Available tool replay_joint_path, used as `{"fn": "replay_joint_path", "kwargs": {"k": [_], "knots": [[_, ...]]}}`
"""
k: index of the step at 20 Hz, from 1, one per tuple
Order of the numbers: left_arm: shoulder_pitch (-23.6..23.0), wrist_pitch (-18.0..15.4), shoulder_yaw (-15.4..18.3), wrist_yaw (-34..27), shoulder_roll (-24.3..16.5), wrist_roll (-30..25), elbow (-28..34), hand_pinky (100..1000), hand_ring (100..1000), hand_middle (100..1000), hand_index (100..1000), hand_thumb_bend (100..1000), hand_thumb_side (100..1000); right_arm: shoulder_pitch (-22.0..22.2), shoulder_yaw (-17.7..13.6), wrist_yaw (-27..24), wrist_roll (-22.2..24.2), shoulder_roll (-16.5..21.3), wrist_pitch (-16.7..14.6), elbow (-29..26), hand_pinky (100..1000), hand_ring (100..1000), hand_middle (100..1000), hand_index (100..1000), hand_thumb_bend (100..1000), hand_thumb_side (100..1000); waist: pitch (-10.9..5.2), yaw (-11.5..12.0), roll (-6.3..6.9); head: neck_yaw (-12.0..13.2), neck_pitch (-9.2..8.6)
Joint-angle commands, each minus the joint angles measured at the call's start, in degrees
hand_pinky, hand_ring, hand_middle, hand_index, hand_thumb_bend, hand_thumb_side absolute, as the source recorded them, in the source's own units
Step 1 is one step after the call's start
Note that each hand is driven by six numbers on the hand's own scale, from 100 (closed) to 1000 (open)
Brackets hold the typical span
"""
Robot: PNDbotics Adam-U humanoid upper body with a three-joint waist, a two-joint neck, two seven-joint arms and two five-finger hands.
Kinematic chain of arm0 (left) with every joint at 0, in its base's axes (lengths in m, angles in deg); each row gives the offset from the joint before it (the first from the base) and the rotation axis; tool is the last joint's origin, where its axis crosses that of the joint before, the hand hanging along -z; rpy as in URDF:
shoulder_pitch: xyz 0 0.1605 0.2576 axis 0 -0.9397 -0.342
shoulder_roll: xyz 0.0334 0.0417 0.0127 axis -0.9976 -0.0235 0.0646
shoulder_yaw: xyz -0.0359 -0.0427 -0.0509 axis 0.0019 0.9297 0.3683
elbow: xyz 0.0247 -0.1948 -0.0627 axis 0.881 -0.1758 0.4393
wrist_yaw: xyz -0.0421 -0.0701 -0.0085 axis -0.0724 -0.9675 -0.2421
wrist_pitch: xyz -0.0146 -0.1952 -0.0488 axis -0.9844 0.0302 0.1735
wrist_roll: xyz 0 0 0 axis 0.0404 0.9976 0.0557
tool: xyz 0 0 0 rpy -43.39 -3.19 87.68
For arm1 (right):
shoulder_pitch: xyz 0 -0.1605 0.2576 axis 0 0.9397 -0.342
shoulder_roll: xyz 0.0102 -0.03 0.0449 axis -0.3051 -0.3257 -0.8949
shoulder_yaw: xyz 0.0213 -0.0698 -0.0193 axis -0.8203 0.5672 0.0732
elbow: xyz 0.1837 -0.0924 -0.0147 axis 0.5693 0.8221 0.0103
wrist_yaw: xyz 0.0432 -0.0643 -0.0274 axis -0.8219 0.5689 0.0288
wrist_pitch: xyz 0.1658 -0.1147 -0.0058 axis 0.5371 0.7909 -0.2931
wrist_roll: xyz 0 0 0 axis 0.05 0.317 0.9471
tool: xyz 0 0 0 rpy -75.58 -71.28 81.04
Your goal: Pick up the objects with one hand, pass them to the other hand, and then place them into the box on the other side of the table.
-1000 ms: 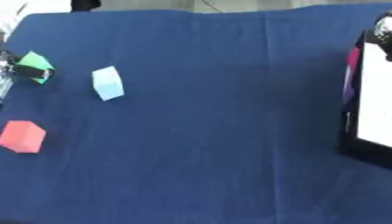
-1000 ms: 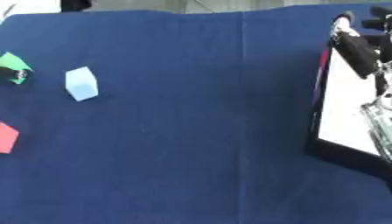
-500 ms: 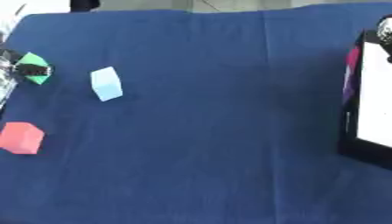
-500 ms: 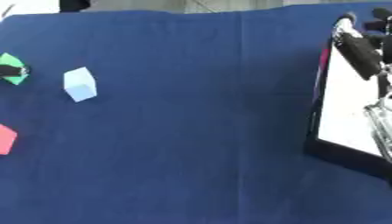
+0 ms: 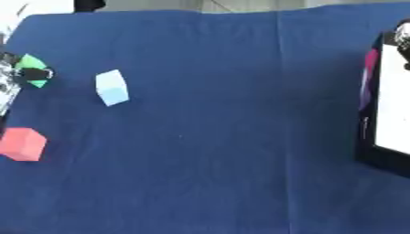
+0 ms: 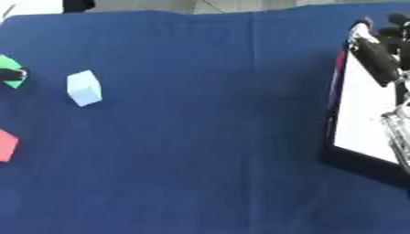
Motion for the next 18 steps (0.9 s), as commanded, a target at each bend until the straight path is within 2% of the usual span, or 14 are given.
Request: {"fn": "replay_joint_path", "kwargs": {"k": [1, 4, 7, 12, 18], "knots": [[0.72, -0.81, 0.06, -1.71, -1.39, 0.54, 0.08, 913, 899, 757, 679, 164, 340, -0.99, -0.38, 0.00, -0.26, 0.64, 0.05, -0.35, 681, 809, 831, 933, 100, 571, -1.40, 0.07, -0.06, 0.18, -0.34], [0.73, -0.80, 0.04, -2.56, -1.40, 1.46, 0.01, 884, 864, 715, 609, 103, 310, -1.02, -0.38, 0.15, -0.21, 0.65, 0.06, -0.20, 681, 808, 830, 933, 100, 575, -1.49, 0.28, -0.03, 0.00, -0.08], [0.65, -0.92, -0.55, -3.10, -1.73, 2.08, 1.77, 875, 845, 697, 585, 100, 272, -1.04, -0.45, 0.52, -0.18, 0.69, 0.02, -0.13, 681, 808, 831, 933, 100, 577, -1.79, 0.65, 0.08, -0.60, 0.38], [0.23, 0.49, -1.90, -2.69, -2.78, 0.06, 8.94, 847, 806, 652, 549, 100, 225, -0.57, -0.91, 1.60, -0.27, 0.22, -0.31, -0.26, 679, 808, 831, 935, 100, 573, -2.90, 1.87, 0.10, -1.82, 1.48], [-0.93, 2.94, -3.18, -3.02, -4.11, -1.72, 18.57, 837, 796, 644, 535, 100, 187, -1.04, -1.68, 4.65, -0.13, -1.30, -1.04, -1.06, 678, 810, 833, 936, 100, 542, -4.48, 3.60, 0.00, -3.41, 2.72]]}}
